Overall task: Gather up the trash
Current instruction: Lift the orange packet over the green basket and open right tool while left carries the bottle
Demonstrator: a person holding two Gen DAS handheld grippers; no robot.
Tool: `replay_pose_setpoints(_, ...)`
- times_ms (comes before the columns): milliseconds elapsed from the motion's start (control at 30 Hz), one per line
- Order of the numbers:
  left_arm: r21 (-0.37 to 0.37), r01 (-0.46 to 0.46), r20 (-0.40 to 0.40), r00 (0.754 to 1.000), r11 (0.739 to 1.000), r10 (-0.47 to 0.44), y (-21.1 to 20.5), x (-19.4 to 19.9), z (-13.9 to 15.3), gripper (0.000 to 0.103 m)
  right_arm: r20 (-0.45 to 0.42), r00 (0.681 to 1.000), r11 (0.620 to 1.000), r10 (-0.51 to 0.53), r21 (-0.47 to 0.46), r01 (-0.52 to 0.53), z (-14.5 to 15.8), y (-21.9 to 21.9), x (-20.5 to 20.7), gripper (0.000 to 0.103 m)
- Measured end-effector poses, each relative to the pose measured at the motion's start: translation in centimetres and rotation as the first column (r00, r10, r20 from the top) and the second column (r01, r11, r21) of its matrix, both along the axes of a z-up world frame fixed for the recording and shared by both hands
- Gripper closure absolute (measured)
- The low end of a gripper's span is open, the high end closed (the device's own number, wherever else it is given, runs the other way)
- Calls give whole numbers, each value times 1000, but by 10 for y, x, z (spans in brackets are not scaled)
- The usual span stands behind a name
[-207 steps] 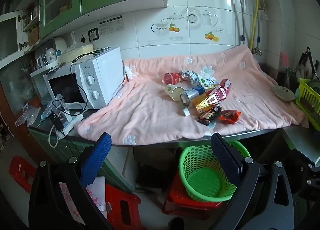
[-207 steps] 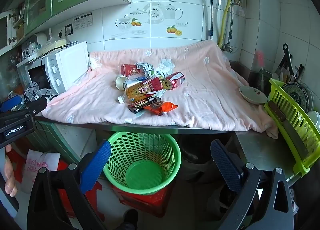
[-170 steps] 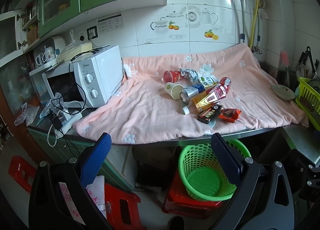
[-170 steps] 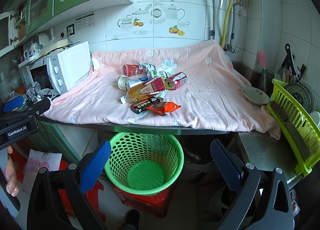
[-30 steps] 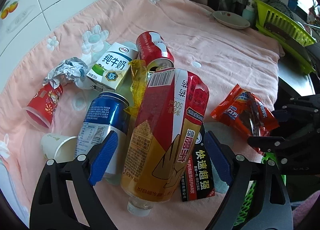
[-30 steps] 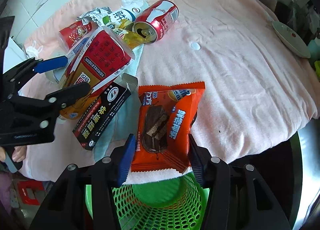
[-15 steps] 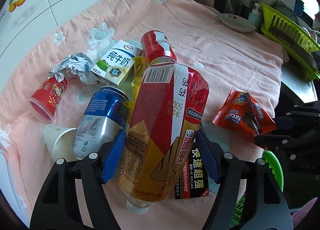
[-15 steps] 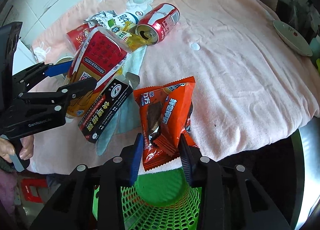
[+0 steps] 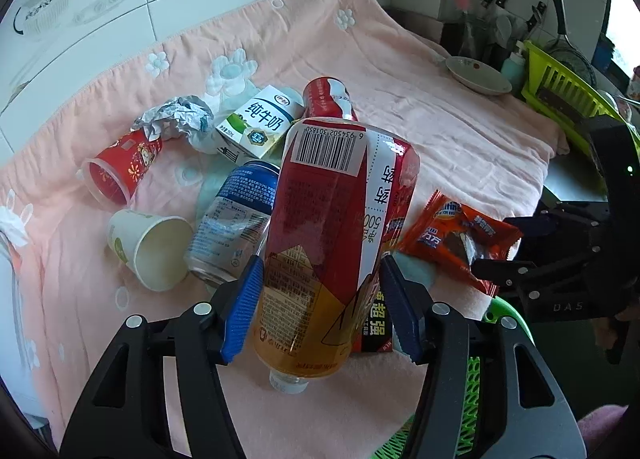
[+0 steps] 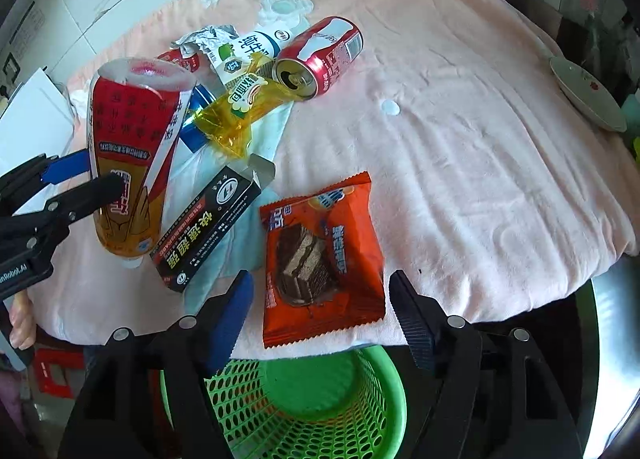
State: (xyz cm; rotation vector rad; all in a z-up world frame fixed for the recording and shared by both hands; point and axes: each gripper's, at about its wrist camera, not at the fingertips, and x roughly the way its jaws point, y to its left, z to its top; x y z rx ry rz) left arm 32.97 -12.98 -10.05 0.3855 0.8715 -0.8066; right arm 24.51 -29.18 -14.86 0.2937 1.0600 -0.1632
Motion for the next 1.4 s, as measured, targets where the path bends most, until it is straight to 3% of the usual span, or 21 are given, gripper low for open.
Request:
replay_pose_setpoints(100,-4,2,-9,1000,1000,-2,-2,3,0,45,-11,1000,1000,-5,-10,5,-4,-3,9,27)
replay_pose_setpoints(267,-21,-1,-17,1000,1000,1,1,3,1,45,-36,999,1000,22,-9,-22,-17,-1,24,28)
replay_pose_setpoints(367,-32,-11,-25,1000,999,10,6,1,4,46,-45,998,999,46,-26,-47,-22,5,29,44)
replay_pose_setpoints(567,-66,-45,-33,999,997,43,20,-6,14,46,-25,998,997,66,-43,-67,-16,12,25,58)
replay_pose_setpoints(1000,-172,-144,-16,990,975,143,51,-80,58,46,111,976,981,189,-59,-183,37,40,-50,59)
replay_pose_setpoints(1300,-226,-233,-4,971,946,238,76,-155,73,46,119,946,951,302,-108,-290,45,69,-111,57)
replay_pose_setpoints(1400,-240,-261,-9,964,935,266,83,-175,73,46,117,938,941,327,-131,-312,45,77,-127,51)
